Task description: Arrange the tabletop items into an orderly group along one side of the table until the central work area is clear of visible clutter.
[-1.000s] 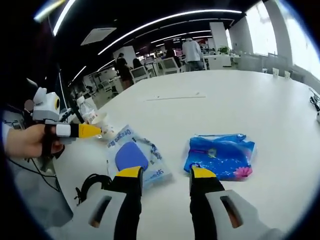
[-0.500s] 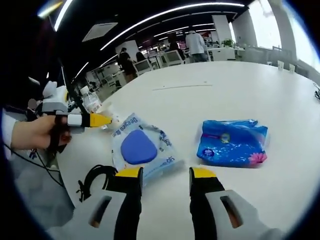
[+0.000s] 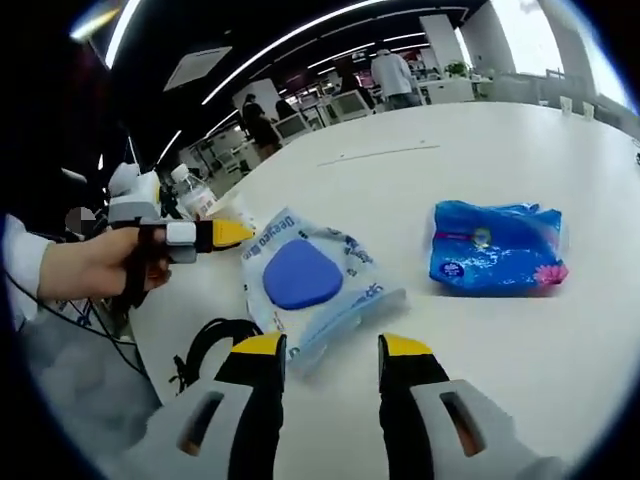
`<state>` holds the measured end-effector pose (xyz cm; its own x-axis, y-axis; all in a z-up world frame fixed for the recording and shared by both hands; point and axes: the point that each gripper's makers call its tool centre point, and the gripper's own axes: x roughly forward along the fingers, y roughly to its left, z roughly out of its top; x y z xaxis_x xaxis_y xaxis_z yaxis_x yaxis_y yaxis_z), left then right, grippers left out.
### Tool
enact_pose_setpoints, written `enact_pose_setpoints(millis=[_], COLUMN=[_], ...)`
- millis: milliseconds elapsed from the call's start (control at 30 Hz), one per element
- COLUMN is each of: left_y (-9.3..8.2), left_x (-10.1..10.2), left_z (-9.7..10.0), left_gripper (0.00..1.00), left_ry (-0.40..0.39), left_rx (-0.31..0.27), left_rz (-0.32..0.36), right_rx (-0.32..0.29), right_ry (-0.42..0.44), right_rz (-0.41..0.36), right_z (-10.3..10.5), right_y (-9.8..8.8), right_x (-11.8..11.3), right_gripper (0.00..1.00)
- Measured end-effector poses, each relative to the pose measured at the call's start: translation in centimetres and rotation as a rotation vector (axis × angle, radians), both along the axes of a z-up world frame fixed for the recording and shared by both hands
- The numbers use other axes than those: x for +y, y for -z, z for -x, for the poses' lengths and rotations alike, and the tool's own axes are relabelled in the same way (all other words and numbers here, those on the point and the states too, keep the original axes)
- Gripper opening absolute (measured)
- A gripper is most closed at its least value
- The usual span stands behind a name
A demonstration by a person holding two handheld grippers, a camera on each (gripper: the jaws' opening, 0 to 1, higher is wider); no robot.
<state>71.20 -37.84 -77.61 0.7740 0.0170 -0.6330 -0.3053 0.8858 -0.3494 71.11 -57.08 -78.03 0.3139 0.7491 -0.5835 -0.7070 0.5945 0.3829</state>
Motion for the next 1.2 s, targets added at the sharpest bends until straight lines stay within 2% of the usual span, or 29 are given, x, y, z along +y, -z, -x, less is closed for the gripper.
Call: enact_pose_setpoints(millis=[133,400,600,700,867,1133,1200], left_y=[0.1,0.2,0.4,0.7,1.0,0.6,0.2], left_x=[-0.2,0.0,0.8,1.0,1.2,0.7,0.7], left_z=[0.1,0.2,0.9,1.2,1.6,2.1,2.2], left_gripper=[0.44,0.38,0.19,0.09,0.02,0.00,0.00], left_ry=[-0.005,-0.023,-0.057,-0.051,-0.061,-0.048,-0.046], left_rx=[0.000,0.003,0.018,0.026,0.041,0.025,0.009], left_rz=[0.011,0.016,-0.003,-0.001,-0.004,0.012,0.007], right_rx=[0.030,0.054,0.090,0.102,0.082,-0.049,-0.055], right_ry=[-0.008,-0.020,-0.015,0.022,0.037,0.025,0.037], right_rz=[-0.005,-0.019,-0.019,-0.028,-0.009,0.040,0.027], right_z=[0.4,0.8,1.3,0.9,0.8,-0.7,-1.4], right_y=[1.0,1.4,2.2,2.3,2.0,0.7,0.3], right_x=[0.2,1.2,1.7,1.6,1.4,1.2,1.1], right_gripper=[0.32,0.26,0.20,0.15,0.11,0.01,0.00])
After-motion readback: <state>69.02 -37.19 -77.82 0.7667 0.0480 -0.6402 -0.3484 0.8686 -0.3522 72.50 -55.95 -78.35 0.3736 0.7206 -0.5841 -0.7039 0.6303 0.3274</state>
